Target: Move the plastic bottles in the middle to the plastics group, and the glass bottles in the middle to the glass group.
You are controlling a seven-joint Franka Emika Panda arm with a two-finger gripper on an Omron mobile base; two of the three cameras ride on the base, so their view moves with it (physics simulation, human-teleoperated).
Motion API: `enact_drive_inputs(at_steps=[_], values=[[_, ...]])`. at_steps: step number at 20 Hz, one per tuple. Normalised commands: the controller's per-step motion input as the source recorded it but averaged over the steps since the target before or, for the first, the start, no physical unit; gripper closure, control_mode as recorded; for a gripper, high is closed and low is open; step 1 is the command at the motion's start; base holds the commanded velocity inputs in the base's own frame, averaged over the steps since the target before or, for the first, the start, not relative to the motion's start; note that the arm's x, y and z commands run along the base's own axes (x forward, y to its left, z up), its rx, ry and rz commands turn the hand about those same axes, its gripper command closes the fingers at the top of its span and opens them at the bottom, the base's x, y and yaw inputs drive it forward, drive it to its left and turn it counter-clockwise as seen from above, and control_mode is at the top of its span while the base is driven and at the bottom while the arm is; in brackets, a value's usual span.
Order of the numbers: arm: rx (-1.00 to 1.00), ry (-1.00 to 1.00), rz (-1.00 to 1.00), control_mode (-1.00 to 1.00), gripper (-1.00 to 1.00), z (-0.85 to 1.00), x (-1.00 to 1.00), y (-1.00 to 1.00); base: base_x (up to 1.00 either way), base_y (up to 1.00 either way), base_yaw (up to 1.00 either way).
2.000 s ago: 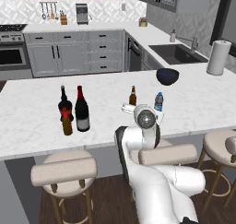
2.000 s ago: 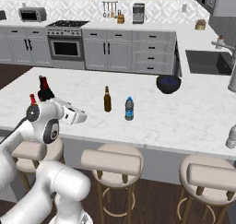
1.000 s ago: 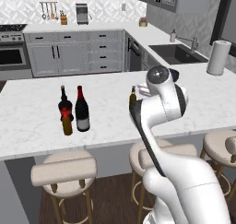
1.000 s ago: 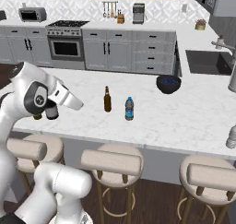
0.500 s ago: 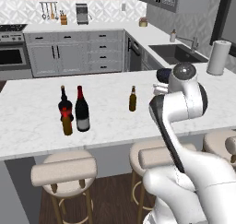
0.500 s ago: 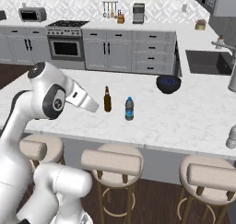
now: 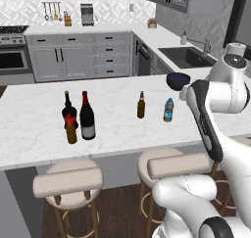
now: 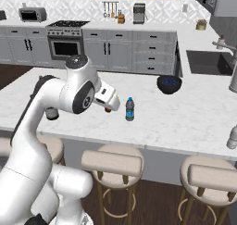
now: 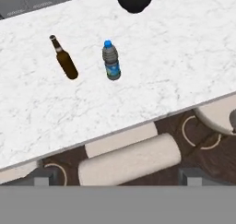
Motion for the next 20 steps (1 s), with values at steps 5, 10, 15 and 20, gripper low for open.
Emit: enact_drive_inputs(at_steps=[5, 10, 15, 20], values=[[0.06, 0.00, 0.30, -1.00, -1.00, 0.00, 0.01, -0.19, 0.00, 0.00, 0.00], [0.01, -0.01, 0.37, -1.00, -1.00, -0.18, 0.03, -0.18, 0.00, 0.00, 0.00], [0.08, -0.16, 0.45, -1.00, -1.00, -0.36, 0.09, -0.08, 0.00, 0.00, 0.00], [0.15, -0.24, 0.43, -1.00, -1.00, -0.33, 0.30, -0.19, 0.00, 0.00, 0.00]])
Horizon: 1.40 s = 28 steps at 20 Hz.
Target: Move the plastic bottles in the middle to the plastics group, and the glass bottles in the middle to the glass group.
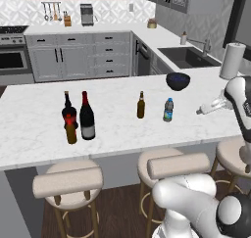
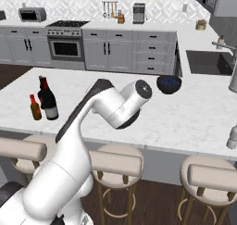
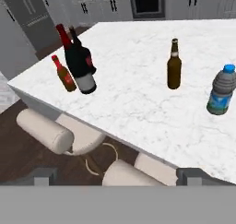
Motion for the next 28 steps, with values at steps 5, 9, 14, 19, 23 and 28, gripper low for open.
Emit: enact_drive_inputs(at_steps=[5, 9, 14, 19, 23, 28], values=[[0.17, -0.29, 0.46, -1.00, -1.00, -0.33, 0.30, -0.16, 0.00, 0.00, 0.00], [0.15, -0.18, 0.37, -1.00, -1.00, -0.19, 0.48, -0.14, 0.00, 0.00, 0.00], [0.08, -0.16, 0.24, -1.00, -1.00, -0.03, 0.42, -0.03, 0.00, 0.00, 0.00], [0.01, 0.00, 0.04, -1.00, -1.00, -0.01, 0.32, -0.06, 0.00, 0.00, 0.00], [0.00, -0.01, -0.07, -1.00, -1.00, -0.21, 0.21, -0.09, 0.00, 0.00, 0.00], [0.00, -0.05, -0.17, -1.00, -1.00, -0.38, 0.21, -0.01, 0.00, 0.00, 0.00]])
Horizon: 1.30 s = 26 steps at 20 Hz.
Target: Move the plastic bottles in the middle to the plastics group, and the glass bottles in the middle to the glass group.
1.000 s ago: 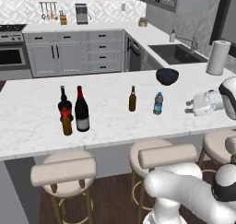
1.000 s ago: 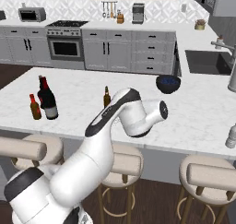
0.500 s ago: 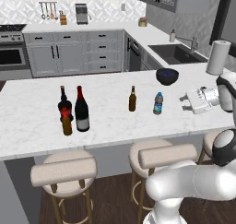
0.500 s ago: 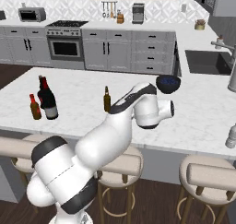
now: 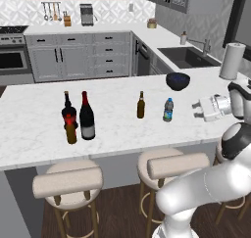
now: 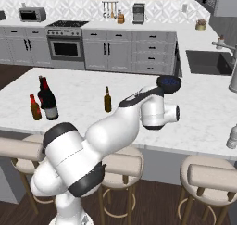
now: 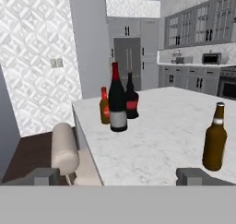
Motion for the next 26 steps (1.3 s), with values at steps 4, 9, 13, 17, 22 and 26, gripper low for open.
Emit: enact_drive_inputs(at_steps=[4, 9, 13, 17, 22, 26], values=[[-0.01, -0.07, -0.11, -1.00, -1.00, -0.23, 0.35, 0.00, 0.00, 0.00, 0.00], [-0.04, -0.02, -0.11, -1.00, -1.00, -0.13, 0.39, 0.00, 0.00, 0.00, 0.00], [-0.06, -0.01, -0.09, -1.00, -1.00, -0.06, 0.43, 0.00, 0.00, 0.00, 0.00], [-0.03, 0.00, -0.06, -1.00, -1.00, -0.13, 0.44, -0.01, 0.00, 0.00, 0.00], [-0.01, -0.05, -0.04, -1.00, -1.00, -0.22, 0.43, 0.00, 0.00, 0.00, 0.00], [0.00, -0.07, -0.03, -1.00, -1.00, -0.15, 0.31, -0.03, 0.00, 0.00, 0.00]])
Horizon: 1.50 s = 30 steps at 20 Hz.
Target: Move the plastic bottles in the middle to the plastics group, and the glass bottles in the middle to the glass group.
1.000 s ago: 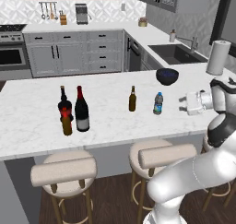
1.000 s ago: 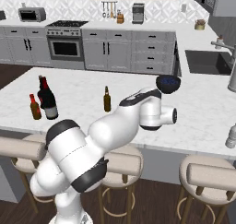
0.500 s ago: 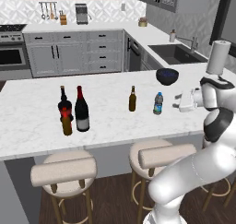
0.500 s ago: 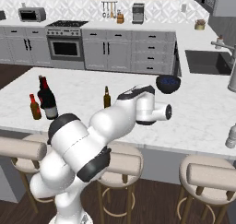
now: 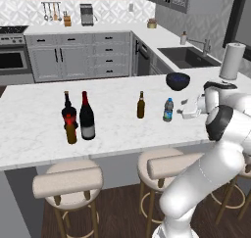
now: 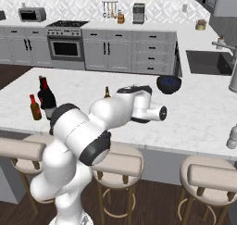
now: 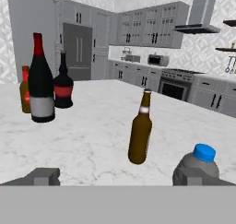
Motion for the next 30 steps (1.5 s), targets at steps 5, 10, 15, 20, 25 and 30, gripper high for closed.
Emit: enact_drive_inputs(at_steps=[5, 10, 15, 20, 25, 30], values=[[0.00, -0.07, -0.01, -1.00, -1.00, -0.11, 0.29, -0.13, 0.00, 0.00, 0.00], [0.00, -0.04, -0.01, -1.00, -1.00, -0.12, 0.25, -0.19, 0.00, 0.00, 0.00], [0.00, -0.01, 0.00, -1.00, -1.00, -0.13, 0.17, -0.17, 0.00, 0.00, 0.00], [0.00, 0.00, 0.00, -1.00, -1.00, -0.06, 0.19, -0.14, 0.00, 0.00, 0.00], [0.00, 0.00, 0.00, -1.00, -1.00, 0.00, 0.12, -0.01, 0.00, 0.00, 0.00], [0.00, 0.00, 0.00, -1.00, -1.00, -0.04, 0.13, 0.07, 0.00, 0.00, 0.00]])
